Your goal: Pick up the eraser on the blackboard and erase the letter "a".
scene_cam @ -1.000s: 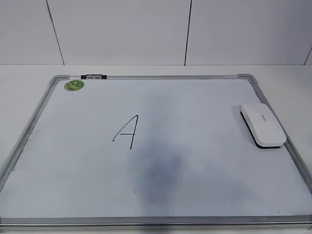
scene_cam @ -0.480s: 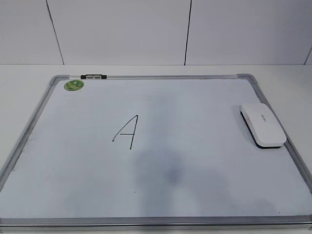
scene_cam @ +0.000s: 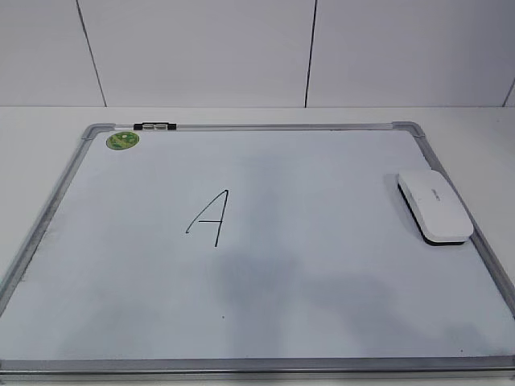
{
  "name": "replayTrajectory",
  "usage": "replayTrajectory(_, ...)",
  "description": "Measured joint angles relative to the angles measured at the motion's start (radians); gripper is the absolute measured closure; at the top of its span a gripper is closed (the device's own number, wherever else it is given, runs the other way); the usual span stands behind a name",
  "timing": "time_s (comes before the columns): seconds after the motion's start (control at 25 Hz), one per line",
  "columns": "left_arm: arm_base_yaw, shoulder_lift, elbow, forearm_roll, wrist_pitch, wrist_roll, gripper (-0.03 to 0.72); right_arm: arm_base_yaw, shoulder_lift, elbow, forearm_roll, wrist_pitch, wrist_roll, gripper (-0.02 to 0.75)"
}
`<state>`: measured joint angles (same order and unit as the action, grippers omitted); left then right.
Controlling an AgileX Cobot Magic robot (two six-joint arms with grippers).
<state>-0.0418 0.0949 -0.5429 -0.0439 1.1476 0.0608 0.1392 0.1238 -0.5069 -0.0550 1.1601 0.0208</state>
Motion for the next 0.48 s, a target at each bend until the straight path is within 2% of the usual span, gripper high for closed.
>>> replayTrajectory(0.48, 0.000, 0.000, 0.019, 0.002, -0.047, -0.002, 0.444, 0.000, 0.000, 0.007, -0.012, -0.020, -0.002, 0.178)
